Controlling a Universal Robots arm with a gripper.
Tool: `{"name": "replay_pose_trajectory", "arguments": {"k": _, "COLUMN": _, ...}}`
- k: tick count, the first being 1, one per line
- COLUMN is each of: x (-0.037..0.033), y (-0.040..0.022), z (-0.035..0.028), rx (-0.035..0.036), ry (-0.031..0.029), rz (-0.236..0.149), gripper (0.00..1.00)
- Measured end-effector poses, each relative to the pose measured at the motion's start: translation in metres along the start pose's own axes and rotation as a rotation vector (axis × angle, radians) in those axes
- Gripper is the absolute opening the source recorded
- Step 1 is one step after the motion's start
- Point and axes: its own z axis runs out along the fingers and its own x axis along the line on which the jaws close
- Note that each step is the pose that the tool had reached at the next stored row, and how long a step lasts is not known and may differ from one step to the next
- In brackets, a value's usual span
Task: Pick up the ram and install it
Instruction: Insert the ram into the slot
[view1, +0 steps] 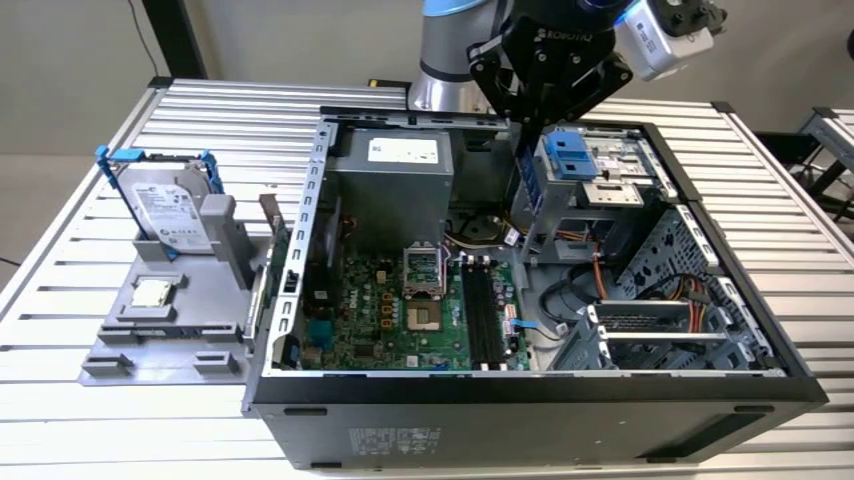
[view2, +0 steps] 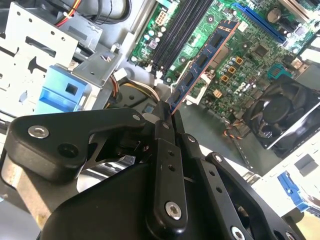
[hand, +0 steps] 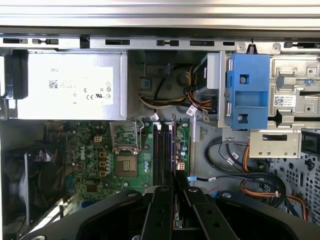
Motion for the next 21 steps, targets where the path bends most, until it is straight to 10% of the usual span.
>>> {"name": "replay_pose_trajectory", "arguments": {"k": 21, "x": 0.0001, "y": 0.0, "z": 0.0187, "rx": 0.0041, "ry": -0.0001, "rz": 0.0, "gripper": 0.0}}
